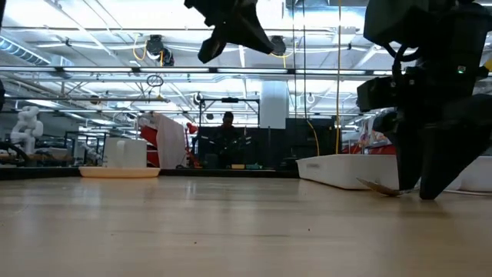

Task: Sort silverware
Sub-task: Put the silver spoon into the white cutlery tray

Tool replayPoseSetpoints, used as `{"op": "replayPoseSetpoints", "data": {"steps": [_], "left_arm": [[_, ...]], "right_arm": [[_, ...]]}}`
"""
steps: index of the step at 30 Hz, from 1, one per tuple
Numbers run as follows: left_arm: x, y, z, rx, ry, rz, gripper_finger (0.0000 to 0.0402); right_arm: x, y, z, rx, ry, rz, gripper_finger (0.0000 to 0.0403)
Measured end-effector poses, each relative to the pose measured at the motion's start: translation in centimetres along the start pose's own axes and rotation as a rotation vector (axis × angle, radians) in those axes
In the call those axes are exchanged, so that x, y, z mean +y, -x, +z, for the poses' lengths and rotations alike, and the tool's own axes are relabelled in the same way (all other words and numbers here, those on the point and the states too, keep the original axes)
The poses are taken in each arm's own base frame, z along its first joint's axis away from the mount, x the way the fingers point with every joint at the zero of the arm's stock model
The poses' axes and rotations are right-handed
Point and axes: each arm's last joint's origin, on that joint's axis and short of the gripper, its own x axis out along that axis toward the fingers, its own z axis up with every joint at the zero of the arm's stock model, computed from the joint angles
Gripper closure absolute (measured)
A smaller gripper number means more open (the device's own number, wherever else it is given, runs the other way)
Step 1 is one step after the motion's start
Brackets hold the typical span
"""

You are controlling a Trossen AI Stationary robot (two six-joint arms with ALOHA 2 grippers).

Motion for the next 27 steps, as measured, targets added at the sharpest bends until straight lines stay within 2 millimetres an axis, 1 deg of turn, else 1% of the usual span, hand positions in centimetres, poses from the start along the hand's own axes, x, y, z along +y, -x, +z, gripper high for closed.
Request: {"op": "replayPoseSetpoints", "data": {"steps": [3,5,7,8,9,13,18,21,24,27], "left_arm": [[0.2,-0.1,-0.3,0.029,-0.003,0.014,0.0393],[0.2,0.0,-0.3,0.036,-0.004,0.015,0.0393],[0.2,0.1,-0.3,0.041,-0.006,0.018,0.0393],[0.3,0.2,-0.4,0.05,-0.008,0.025,0.0393],[0.3,0.3,-0.4,0.055,-0.008,0.029,0.0393],[0.5,1.2,-0.5,0.074,-0.035,0.04,0.0393],[0.6,2.8,-0.2,0.077,-0.05,0.043,0.0393],[0.6,4.1,0.1,0.052,-0.079,0.056,0.0393],[0.8,5.0,0.2,0.037,-0.098,0.075,0.0393],[0.8,6.0,0.4,0.022,-0.125,0.072,0.0393]], "right_arm": [[0.1,-0.5,0.0,0.021,-0.001,0.01,0.0252],[0.2,-0.5,0.0,0.024,-0.007,0.022,0.0299],[0.3,-0.5,0.0,0.02,-0.023,0.034,0.0357],[0.3,-0.4,0.0,0.017,-0.031,0.038,0.0379],[0.2,-0.3,0.0,0.014,-0.049,0.041,0.0388],[0.1,0.4,0.1,0.002,-0.12,0.051,0.0397],[0.2,2.2,1.1,-0.059,-0.214,0.078,0.0401],[0.3,4.4,2.5,-0.153,-0.299,0.131,0.0402],[0.4,6.1,3.7,-0.195,-0.39,0.174,0.0402],[0.1,8.5,5.7,-0.281,-0.52,0.211,0.0402]]}}
